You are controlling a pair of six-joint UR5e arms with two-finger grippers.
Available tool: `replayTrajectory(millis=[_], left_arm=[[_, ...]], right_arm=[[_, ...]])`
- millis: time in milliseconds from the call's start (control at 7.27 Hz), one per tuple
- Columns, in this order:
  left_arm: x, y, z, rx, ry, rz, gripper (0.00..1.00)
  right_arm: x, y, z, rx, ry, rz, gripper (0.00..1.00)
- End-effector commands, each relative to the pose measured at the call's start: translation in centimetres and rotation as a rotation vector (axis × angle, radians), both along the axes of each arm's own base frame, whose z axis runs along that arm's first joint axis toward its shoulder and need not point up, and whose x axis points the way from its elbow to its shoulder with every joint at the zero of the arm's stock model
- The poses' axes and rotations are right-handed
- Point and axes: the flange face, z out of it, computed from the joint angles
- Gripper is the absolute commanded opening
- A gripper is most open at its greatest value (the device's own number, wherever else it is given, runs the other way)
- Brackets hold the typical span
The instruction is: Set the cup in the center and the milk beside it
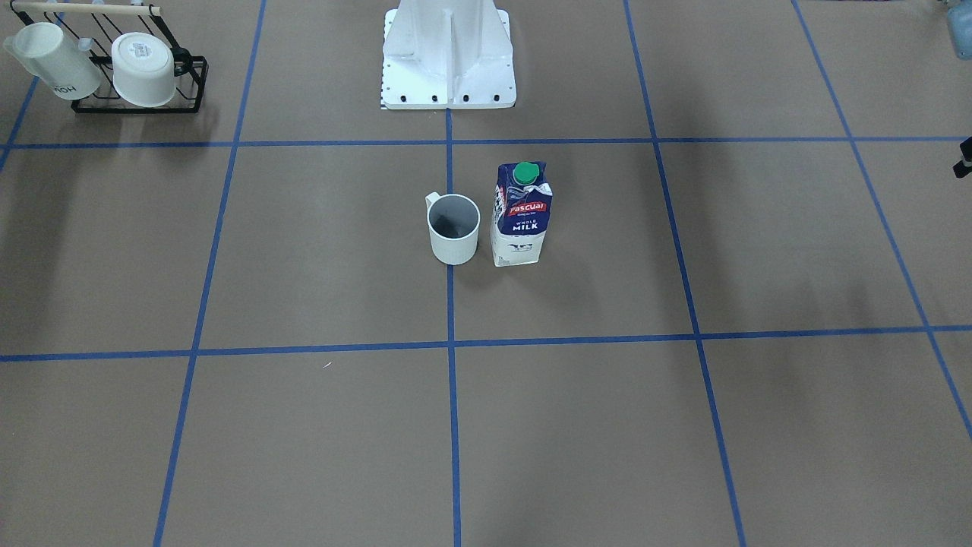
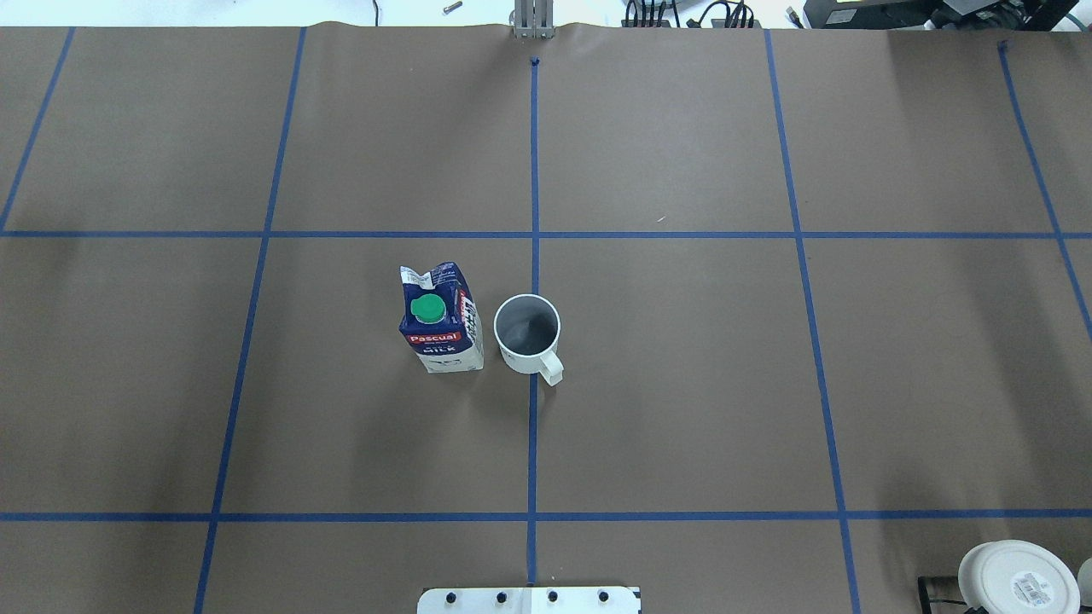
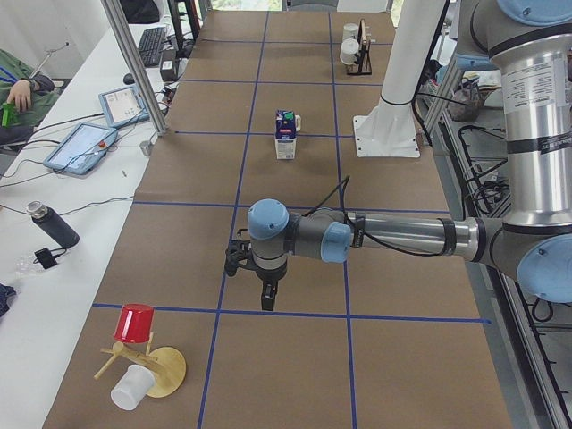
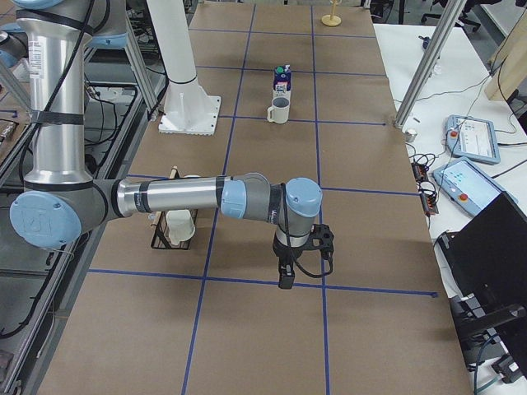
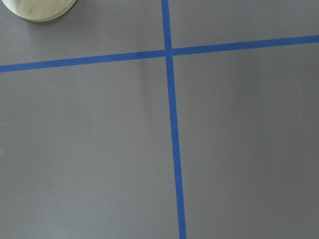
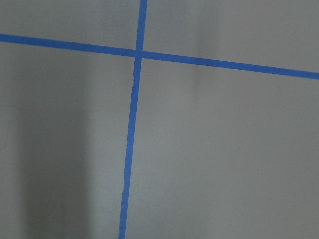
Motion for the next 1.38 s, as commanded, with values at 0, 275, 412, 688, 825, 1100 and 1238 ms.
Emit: replayTrajectory(millis=[0, 275, 412, 688, 825, 1100, 1238], left_arm=[[-0.01, 0.00, -0.02, 0.000, 0.000, 0.000, 0.99], [-0.01, 0.00, -0.02, 0.000, 0.000, 0.000, 0.99], [-0.01, 0.00, -0.02, 0.000, 0.000, 0.000, 0.99], [-0.01, 0.00, -0.02, 0.001, 0.000, 0.001, 0.99], [0.05, 0.00, -0.02, 0.001, 0.000, 0.002, 0.99], [-0.01, 0.00, -0.02, 0.001, 0.000, 0.001, 0.99], [-0.01, 0.00, -0.02, 0.001, 0.000, 0.001, 0.99]], right_arm=[[0.00, 0.00, 0.00, 0.000, 0.000, 0.000, 1.00], [0.00, 0.00, 0.00, 0.000, 0.000, 0.000, 1.00], [-0.07, -0.01, 0.00, 0.000, 0.000, -0.001, 1.00], [-0.07, -0.01, 0.00, 0.000, 0.000, -0.001, 1.00], [-0.07, -0.01, 0.00, 0.000, 0.000, -0.002, 1.00], [-0.07, -0.04, -0.03, 0.003, 0.000, -0.002, 1.00], [-0.07, -0.16, -0.10, 0.017, 0.000, -0.002, 1.00]])
